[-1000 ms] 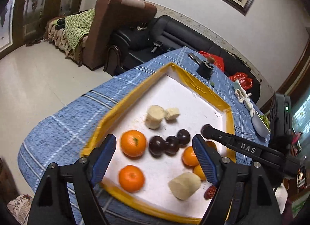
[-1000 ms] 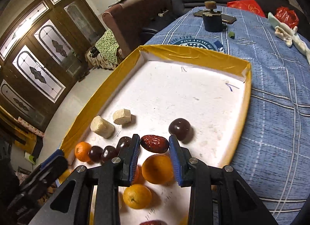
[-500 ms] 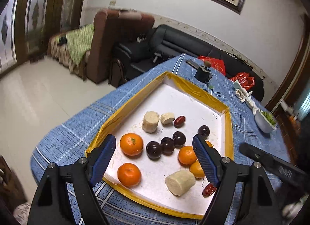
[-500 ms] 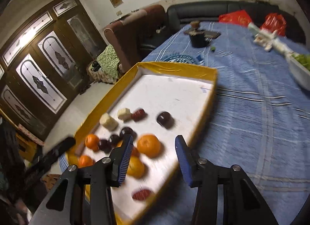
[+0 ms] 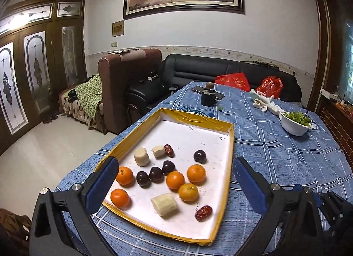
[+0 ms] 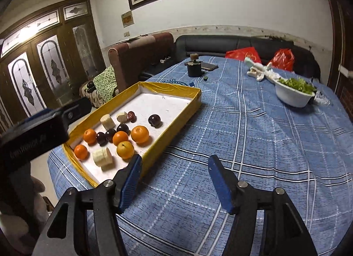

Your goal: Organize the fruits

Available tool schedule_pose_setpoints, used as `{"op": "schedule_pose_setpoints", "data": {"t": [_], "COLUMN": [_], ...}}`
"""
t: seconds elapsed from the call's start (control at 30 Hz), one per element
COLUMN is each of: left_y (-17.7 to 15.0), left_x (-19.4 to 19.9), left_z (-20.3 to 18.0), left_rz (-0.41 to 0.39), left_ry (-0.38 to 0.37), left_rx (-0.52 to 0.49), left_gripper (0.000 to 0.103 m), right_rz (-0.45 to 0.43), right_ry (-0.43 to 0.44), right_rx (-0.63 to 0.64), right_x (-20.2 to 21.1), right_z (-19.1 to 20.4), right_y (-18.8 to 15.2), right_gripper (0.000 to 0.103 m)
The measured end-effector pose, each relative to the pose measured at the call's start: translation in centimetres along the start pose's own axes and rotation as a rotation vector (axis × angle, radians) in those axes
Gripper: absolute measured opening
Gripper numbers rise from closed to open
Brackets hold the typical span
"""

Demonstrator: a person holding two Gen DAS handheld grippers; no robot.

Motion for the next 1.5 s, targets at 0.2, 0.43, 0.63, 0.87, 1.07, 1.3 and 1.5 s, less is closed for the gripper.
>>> {"op": "schedule_pose_setpoints", "data": {"t": [0.2, 0.43, 0.63, 0.87, 1.07, 1.3, 1.5], "left_y": [0.0, -0.8, -1.0, -0.9, 0.0, 0.2, -1.2], "left_x": [0.2, -0.3, -0.4, 0.5, 5.6, 4.5, 1.8], "left_z": [-0.5, -1.8, -2.4, -2.0, -0.8, -0.5, -1.1], "left_rz": [0.021, 0.067, 0.071, 0.011, -0.240, -0.160, -0.009], "left_ry": [0.049, 0.048, 0.036, 0.069, 0.211, 0.158, 0.095], "left_rx": [0.006, -0.029, -0.051, -0.034, 0.026, 0.000, -0.017], "left_gripper": [0.103, 0.103, 0.103, 0.103, 0.103, 0.103, 0.103], "right_rz": [-0.016, -0.021, -0.014, -0.005, -0.017, -0.019, -0.019], "right_ry": [-0.006, -0.020, -0.024, -0.023, -0.011, 0.001, -0.003], "right_rx": [0.017, -0.028, -0.048, -0.035, -0.003, 0.018, 0.022], "right_x": [1.0, 1.7, 1.6, 1.3, 1.5, 1.5, 1.6], "right_z": [-0.5, -2.2, -2.7, -2.2, -1.3, -0.5, -0.4], "right_y": [-1.0, -1.6, -1.8, -1.9, -1.8, -2.0, -2.2], "right_gripper": [0.073, 0.074, 0.075, 0.075, 0.075, 0.076, 0.081]}}
Point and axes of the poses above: each gripper's, at about its wrist camera, not at the fingertips, and x roughly against the way its jaws point, z to its left, y to its top, the point moved 2 cm from there along -x, roughly the way its jaws point, and after that the axes turned 5 degrees about y, right-handed, at the moved point
